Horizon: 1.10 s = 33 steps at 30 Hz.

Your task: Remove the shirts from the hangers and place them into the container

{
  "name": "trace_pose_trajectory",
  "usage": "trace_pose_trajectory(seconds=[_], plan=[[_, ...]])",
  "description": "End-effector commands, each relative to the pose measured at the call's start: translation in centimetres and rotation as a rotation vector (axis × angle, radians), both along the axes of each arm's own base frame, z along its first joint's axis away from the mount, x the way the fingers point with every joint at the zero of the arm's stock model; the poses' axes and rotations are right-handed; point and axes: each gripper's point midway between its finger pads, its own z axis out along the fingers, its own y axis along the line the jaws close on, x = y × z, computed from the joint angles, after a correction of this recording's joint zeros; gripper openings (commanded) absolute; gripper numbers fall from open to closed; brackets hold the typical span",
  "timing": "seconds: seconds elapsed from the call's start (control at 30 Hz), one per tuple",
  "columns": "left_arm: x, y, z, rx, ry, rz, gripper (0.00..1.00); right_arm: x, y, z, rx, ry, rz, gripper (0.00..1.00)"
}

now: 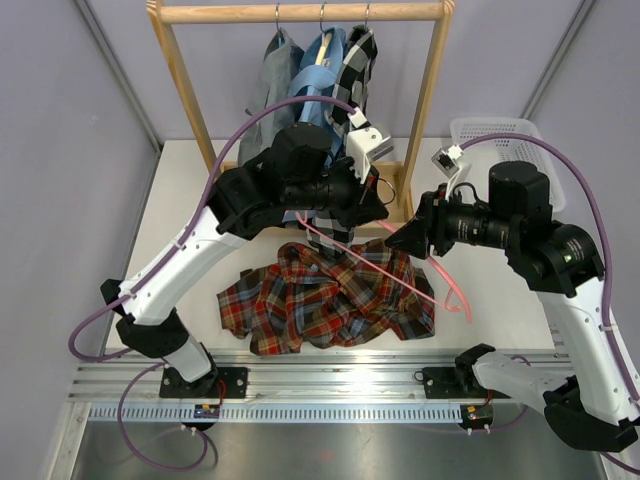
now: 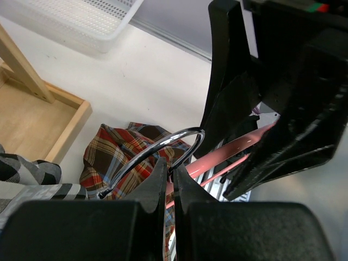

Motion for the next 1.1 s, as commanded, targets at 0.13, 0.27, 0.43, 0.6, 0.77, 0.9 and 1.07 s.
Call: trace_pose_trajectory(seconds=[0.13,0.27,0.43,0.6,0.77,0.9,1.07], plan=[[-0.3,-0.6,3.8,-0.106,-0.053,-0.031,0.00,0.0,0.7,0.6,0.018,-0.032,0.034,0.28],[-0.1,-0.9,3.7,-0.109,-0.046,-0.025,0.00,0.0,0.5,0.4,0.013,-0.033,0.025,0.14],[0.1,-1.2,3.3,-0.103,-0.030,-0.023,0.00,-0.1,0.4,0.3,0.008,-0.032,0.023,0.09],[0.1,-1.1,2.7,-0.095,-0.018,-0.014,0.32,-0.1,0.3,0.1,0.004,-0.030,0.019,0.00],[0.1,0.1,3.9,-0.148,-0.057,0.032,0.63,-0.1,0.2,-0.2,-0.001,-0.028,0.012,0.00],[0.1,1.1,4.6,-0.168,-0.066,0.068,0.99,0.0,0.2,-0.3,-0.004,-0.028,0.006,0.00],[0.2,3.4,6.1,-0.205,-0.081,0.169,0.99,0.0,-0.2,-0.1,-0.009,-0.040,-0.013,0.00]])
